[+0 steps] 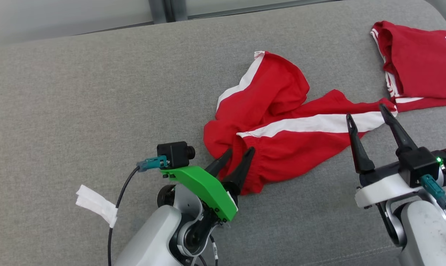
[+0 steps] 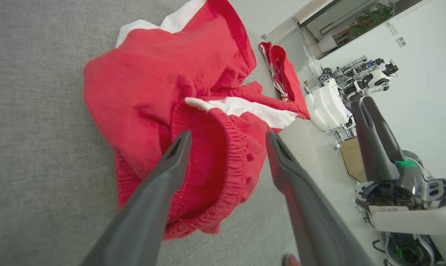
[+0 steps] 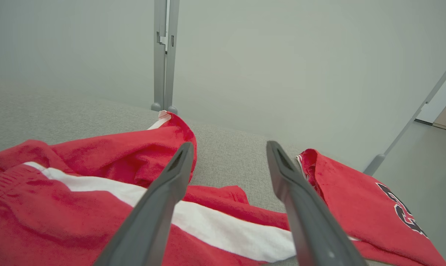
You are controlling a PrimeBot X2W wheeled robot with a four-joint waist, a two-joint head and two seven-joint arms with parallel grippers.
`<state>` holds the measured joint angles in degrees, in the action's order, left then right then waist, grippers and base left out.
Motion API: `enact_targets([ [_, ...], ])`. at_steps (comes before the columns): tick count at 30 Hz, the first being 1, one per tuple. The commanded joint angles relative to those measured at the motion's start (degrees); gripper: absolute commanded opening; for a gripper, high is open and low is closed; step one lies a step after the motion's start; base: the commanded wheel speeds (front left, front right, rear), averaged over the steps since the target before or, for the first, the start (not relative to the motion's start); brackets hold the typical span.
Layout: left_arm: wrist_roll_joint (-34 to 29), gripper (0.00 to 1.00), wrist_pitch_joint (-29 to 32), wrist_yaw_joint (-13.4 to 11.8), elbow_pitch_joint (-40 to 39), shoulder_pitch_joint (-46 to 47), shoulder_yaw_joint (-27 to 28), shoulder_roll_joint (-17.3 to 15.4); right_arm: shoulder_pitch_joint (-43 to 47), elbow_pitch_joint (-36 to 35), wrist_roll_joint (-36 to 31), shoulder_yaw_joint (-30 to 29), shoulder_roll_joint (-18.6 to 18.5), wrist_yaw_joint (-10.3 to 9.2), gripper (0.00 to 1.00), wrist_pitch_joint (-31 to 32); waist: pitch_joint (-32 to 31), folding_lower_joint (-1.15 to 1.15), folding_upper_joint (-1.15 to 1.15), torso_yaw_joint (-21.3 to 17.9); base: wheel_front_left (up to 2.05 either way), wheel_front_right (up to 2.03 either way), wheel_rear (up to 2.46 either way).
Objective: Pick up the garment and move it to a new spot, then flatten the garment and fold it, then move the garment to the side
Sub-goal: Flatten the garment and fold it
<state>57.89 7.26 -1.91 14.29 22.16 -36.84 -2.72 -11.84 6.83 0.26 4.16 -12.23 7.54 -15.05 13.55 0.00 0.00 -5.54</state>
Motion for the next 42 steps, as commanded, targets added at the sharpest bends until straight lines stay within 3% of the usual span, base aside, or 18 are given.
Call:
enact_targets([
  [1, 2.3, 1.0, 0.4, -0.8, 0.2, 0.9, 0.6, -0.3, 1.2, -1.0, 0.2, -0.3, 0.6, -0.12, 1.0, -0.2, 0.9, 0.0, 0.0, -1.1, 0.0, 0.0, 0.0],
  [17, 19.2, 1.0, 5.0, -7.9, 1.6, 5.4, 3.7, -0.3, 1.4, -2.9, 1.0, -0.4, 3.3, -0.12, 1.0, -0.2, 2.9, 0.0, 0.0, -4.7, 0.0, 0.0, 0.0],
  [34, 18.4, 1.0, 2.2, -9.7, 3.9, 7.8, 5.0, -1.3, 1.4, -2.4, 1.1, -0.7, 4.9, -0.12, 1.0, -0.2, 4.4, 0.0, 0.0, -6.8, 0.0, 0.0, 0.0],
  [35, 18.5, 0.73, 1.5, -9.7, 3.8, 7.8, 5.5, -1.3, 1.4, -2.3, 1.1, -0.7, 4.9, -0.12, 1.0, -0.2, 4.4, 0.0, 0.0, -6.7, 0.0, 0.0, 0.0],
  [36, 18.4, 0.07, 1.4, -9.6, 3.7, 7.9, 5.5, -1.3, 1.4, -2.2, 1.2, -0.7, 4.9, -0.12, 1.0, -0.2, 4.4, 0.0, 0.0, -6.7, 0.0, 0.0, 0.0],
  [37, 18.0, 0.0, 1.0, -9.2, 3.5, 8.0, 5.6, -1.4, 1.3, -2.1, 1.2, -0.6, 5.0, -0.12, 1.0, -0.2, 4.4, 0.0, 0.0, -6.6, 0.0, 0.0, 0.0],
  [42, 17.1, 0.0, -0.7, -8.5, 3.2, 8.7, 6.2, -1.9, 1.2, -1.7, 1.4, 0.3, 5.0, -0.12, 1.0, -0.2, 4.0, 0.0, 0.0, -6.1, 0.0, 0.0, 0.0],
])
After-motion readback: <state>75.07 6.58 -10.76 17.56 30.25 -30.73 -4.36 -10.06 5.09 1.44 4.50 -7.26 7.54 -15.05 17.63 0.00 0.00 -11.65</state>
